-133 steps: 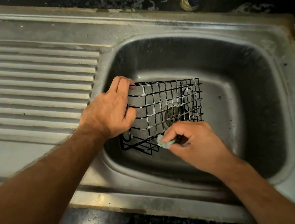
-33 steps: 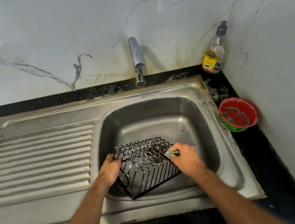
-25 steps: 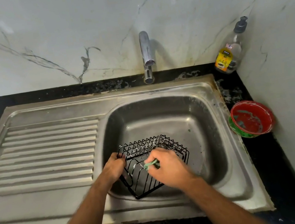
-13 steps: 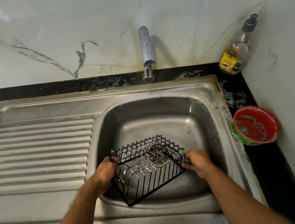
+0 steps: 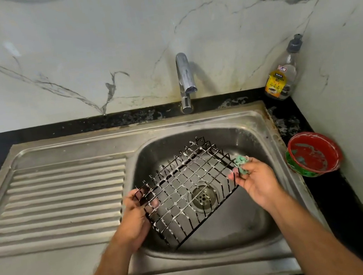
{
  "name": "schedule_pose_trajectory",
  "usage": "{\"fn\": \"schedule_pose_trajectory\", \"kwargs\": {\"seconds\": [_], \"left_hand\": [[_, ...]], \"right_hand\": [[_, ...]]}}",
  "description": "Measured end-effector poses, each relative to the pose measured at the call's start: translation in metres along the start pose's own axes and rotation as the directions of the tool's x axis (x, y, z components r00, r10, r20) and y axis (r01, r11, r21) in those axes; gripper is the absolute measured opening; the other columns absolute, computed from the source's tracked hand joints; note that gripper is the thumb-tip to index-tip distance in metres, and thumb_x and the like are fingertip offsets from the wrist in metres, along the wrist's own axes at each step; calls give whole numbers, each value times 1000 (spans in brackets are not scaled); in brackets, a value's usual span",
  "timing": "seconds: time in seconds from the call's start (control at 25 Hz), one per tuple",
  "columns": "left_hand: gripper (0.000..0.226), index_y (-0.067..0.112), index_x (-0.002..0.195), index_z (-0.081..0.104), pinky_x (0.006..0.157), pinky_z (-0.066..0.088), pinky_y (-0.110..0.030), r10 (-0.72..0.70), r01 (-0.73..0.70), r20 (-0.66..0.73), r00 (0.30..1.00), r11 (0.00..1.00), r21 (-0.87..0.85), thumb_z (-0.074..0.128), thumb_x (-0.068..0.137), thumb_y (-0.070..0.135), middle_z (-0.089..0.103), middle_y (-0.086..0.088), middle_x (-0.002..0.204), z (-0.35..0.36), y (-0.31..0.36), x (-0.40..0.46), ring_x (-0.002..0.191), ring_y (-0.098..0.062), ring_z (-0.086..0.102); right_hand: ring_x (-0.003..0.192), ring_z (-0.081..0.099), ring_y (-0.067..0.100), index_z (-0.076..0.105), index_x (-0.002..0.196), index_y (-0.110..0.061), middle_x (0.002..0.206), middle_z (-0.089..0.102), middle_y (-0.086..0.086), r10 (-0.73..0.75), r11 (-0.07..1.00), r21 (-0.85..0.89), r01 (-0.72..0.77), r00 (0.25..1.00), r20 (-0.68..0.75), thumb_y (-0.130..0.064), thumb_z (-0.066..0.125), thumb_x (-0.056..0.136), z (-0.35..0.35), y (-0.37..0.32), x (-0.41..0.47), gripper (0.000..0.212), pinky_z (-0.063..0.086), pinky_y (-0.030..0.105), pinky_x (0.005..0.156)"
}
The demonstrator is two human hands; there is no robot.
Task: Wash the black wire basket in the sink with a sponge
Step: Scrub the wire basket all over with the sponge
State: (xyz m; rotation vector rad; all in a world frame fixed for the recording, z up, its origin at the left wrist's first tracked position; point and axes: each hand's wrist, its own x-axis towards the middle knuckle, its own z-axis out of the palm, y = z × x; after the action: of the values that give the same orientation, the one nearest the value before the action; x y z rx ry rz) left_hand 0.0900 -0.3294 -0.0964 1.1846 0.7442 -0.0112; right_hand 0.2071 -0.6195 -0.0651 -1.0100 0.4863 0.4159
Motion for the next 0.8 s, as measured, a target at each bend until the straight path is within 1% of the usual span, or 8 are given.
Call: {"fn": "schedule_pose_trajectory", "kwargs": {"seconds": [0.12, 0.16, 0.24, 0.36, 0.44, 0.52, 0.68, 0.8], "left_hand": [[29, 3, 110, 61, 77, 61, -23, 58, -62, -54, 997, 996, -59, 55, 91, -18, 72, -16, 102, 19, 24, -4, 88, -19, 71], [16, 2, 99, 66, 71, 60, -23, 30, -35, -77, 997, 998, -61, 55, 94, -9, 73, -16, 93, 26, 35, -8, 82, -20, 70], [20, 10, 84, 67, 59, 57, -24, -59, 52, -96, 994, 996, -70, 54, 100, 11, 69, -6, 72, 37, 52, -15, 65, -15, 65], [13, 10, 88, 71, 32, 28, -16, -68, 65, -205, 976, 998, -19, 64, 94, 19, 51, 8, 43, 45, 63, -18, 35, -5, 37], [16, 4, 96, 72, 32, 18, -16, -33, 38, -255, 966, 999, 13, 72, 84, 15, 51, 5, 49, 48, 65, -18, 33, -5, 27], [29, 4, 99, 72, 35, 18, -16, 14, -5, -254, 967, 999, 34, 77, 72, 11, 50, 0, 56, 53, 67, -22, 34, -7, 27], [25, 15, 88, 65, 36, 26, -17, 106, -76, -276, 955, 990, 116, 80, 70, 6, 49, 10, 42, 69, 75, -36, 32, -7, 36], [34, 15, 97, 70, 54, 44, -25, 188, -118, -241, 952, 954, 277, 84, 67, 10, 72, -1, 73, 82, 78, -37, 58, -17, 62]], "right_hand": [[83, 59, 25, 54, 101, -1, 90, 57, 15, -11, 997, 80, 17, 998, -68, 10, 40, 97, -8, 6, -6, 18, 62, 36, 65], [87, 61, 25, 56, 104, 1, 96, 60, 15, -1, 997, 70, 8, 996, -92, 9, 43, 97, -9, 12, -7, 17, 62, 36, 68], [96, 65, 25, 59, 114, 0, 107, 64, 15, 28, 1000, 2, -28, 987, -161, 8, 48, 97, -12, 28, -7, 22, 60, 41, 81], [103, 66, 27, 62, 113, -3, 113, 66, 16, 58, 986, -133, -100, 955, -292, 8, 55, 95, -19, 54, -6, 22, 59, 39, 80], [98, 67, 26, 64, 101, -5, 113, 68, 18, 30, 963, -244, -115, 945, -325, 9, 61, 92, -23, 66, -9, 17, 58, 33, 67], [94, 68, 26, 67, 98, -3, 110, 70, 20, -36, 944, -322, -74, 946, -322, 11, 62, 90, -25, 66, -15, 17, 57, 30, 61], [90, 71, 24, 73, 90, -3, 97, 74, 17, -218, 932, -340, 122, 941, -259, 19, 54, 85, -23, 18, -36, 30, 59, 35, 80], [92, 73, 23, 74, 93, 3, 93, 76, 14, -353, 925, -241, 292, 896, -269, 15, 56, 86, -23, -33, -55, 23, 57, 37, 88]]}}
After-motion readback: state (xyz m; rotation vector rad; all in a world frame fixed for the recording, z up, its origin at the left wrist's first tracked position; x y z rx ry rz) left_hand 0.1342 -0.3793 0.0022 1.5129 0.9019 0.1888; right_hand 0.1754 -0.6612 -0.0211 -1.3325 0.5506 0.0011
